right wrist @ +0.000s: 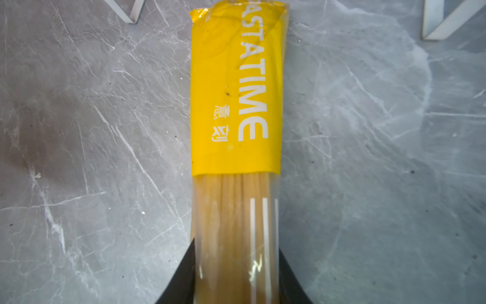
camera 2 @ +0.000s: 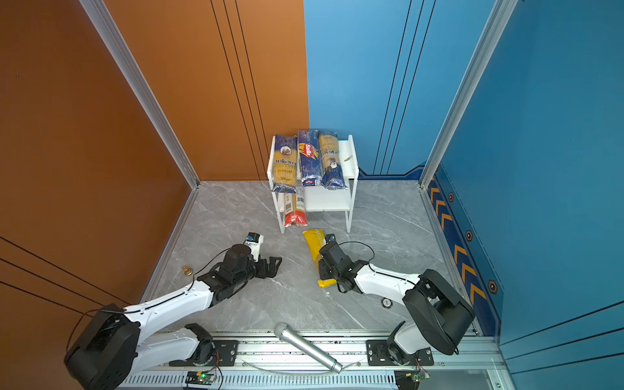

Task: Arrange pasta packages on shelves
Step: Move the pasta bag to the center of the table, then pick up the pasta bag from the center of the table.

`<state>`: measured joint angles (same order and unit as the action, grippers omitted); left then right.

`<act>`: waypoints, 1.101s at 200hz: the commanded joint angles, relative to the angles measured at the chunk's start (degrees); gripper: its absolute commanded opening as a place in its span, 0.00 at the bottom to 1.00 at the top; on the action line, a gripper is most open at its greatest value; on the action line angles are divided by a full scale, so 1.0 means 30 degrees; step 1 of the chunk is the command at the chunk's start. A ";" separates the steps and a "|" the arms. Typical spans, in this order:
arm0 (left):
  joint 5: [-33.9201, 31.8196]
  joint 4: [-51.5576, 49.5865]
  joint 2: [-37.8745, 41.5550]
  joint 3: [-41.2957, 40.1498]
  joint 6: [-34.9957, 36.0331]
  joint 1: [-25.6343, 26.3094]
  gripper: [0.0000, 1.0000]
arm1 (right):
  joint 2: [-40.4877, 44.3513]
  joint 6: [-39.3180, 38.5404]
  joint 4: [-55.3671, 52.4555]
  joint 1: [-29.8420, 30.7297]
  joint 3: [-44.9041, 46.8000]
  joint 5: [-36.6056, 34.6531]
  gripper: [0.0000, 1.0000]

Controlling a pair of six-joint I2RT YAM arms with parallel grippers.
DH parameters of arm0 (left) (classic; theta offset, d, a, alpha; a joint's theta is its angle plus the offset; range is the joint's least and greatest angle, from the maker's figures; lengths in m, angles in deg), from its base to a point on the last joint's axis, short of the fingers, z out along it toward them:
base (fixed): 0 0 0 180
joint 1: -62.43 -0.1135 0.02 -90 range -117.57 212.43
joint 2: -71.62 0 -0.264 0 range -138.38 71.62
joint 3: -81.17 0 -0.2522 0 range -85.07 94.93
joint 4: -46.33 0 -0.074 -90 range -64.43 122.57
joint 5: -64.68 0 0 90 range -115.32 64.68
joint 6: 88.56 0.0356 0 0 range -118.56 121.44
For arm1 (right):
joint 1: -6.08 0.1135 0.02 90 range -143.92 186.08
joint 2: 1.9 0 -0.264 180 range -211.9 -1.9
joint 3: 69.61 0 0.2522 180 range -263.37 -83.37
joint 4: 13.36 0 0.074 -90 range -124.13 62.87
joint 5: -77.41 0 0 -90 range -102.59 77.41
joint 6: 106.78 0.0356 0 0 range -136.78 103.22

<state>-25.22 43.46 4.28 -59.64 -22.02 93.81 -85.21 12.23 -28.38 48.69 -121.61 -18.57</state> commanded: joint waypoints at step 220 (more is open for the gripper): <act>0.0240 0.0493 -0.0053 -0.0286 -0.0059 -0.0206 0.98 | -0.0153 0.0052 0.0983 -0.0610 0.2083 -0.0265 0.42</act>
<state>-25.04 44.84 4.26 -59.86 -22.02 93.81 -85.12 12.26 -22.15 47.20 -116.23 -18.61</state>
